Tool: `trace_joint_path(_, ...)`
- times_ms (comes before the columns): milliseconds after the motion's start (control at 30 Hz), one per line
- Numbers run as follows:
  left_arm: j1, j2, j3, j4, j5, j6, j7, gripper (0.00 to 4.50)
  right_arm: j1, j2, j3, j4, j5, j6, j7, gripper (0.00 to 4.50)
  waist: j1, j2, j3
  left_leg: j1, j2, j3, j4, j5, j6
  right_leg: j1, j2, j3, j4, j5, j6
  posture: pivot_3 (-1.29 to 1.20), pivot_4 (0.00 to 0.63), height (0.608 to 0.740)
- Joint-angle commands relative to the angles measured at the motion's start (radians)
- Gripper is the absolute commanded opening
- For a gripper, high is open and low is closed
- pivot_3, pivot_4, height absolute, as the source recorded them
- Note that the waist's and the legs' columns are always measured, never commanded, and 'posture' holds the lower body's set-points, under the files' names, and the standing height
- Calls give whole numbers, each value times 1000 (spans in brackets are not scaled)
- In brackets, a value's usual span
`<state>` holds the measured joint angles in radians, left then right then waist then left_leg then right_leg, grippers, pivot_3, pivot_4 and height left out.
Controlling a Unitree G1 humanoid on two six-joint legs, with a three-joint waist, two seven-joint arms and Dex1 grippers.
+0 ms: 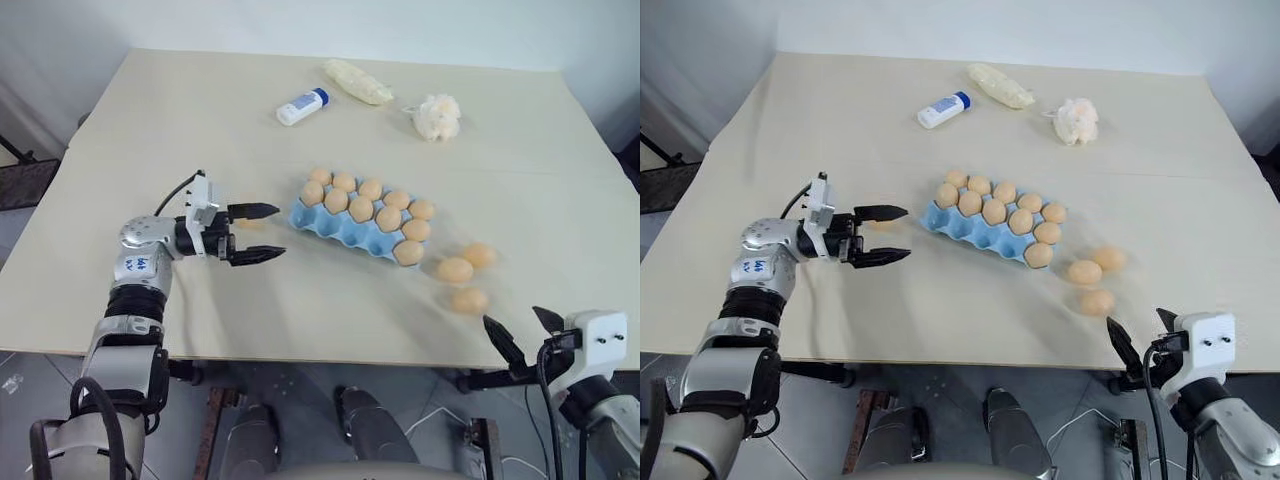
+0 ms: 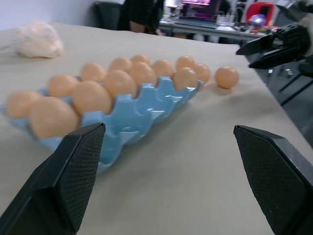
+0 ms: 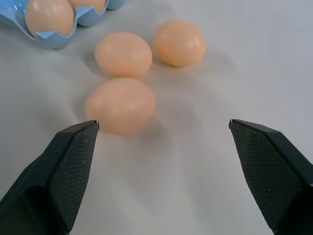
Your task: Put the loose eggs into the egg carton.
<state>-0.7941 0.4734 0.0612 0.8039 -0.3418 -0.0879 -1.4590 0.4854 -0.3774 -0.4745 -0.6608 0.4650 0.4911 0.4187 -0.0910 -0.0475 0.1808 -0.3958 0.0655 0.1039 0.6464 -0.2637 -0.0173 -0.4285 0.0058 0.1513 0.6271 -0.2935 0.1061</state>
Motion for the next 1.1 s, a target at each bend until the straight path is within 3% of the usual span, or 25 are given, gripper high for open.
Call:
trace_joint_path(33,-30,-5,2,8,6,-45,-33,4485,-18,17,26,0,-31,-52,-25,4500,1,0,0,0,0,0,0,0,0,0,0,0,0,0,0,0,150,740)
trace_joint_path(333,-61,-36,0,57,22,-112,-59,4485,-154,39,103,145,-77,-66,-59,4500,7,-1,0,-1,-1,-1,0,0,0,0,-1,-1,0,0,0,0,150,740)
trace_joint_path(833,-67,22,-51,68,128,-12,12,4485,-257,-5,165,197,-76,31,-48,4500,8,0,0,-3,0,-2,0,0,0,-1,0,-4,0,1,2,0,150,740)
trace_joint_path(1100,-62,26,-36,55,117,-18,12,4500,-253,-10,157,166,-72,14,-38,2022,8,0,0,-4,0,-4,1,0,0,-1,0,-6,0,1,2,0,150,740)
